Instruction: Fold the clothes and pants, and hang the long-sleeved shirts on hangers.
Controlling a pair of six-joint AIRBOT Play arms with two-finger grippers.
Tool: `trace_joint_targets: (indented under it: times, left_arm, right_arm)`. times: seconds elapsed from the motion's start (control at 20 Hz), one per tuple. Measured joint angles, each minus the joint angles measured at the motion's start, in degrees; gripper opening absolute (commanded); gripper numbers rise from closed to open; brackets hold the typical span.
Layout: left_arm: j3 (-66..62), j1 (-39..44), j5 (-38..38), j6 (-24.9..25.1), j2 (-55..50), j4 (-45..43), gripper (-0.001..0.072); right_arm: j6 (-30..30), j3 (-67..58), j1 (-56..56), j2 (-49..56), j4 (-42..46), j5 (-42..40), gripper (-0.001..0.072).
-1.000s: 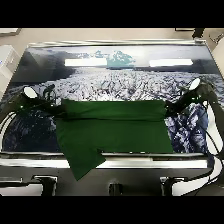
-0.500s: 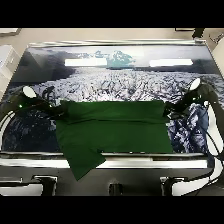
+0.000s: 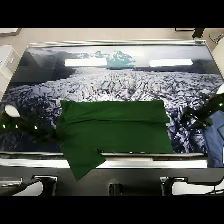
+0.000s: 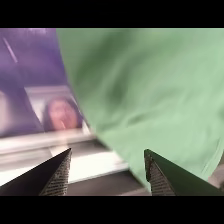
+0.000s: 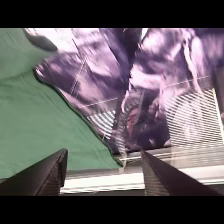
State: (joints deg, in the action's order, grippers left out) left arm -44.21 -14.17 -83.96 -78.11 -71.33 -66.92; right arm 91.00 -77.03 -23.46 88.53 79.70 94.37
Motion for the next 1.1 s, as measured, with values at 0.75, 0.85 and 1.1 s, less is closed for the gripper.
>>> trace_joint_targets:
  times: [0.75, 0.85, 1.1]
  left_arm:
    - [21.3, 6.5, 12.3, 2.1, 6.7, 11.6, 0.0048]
    - [21.4, 6.8, 13.4, 1.9, 6.7, 12.1, 0.0024]
    - [21.5, 7.1, 13.5, 3.2, 6.9, 12.4, 0.0022]
  right_arm:
    - [-0.6, 3.4, -1.2, -2.0, -1.7, -0.4, 0.0542]
    - [-0.9, 4.4, -1.2, -2.1, -1.7, -0.3, 0.0542]
    - [-3.4, 16.0, -0.2, -4.6, -2.7, -3.6, 0.0614]
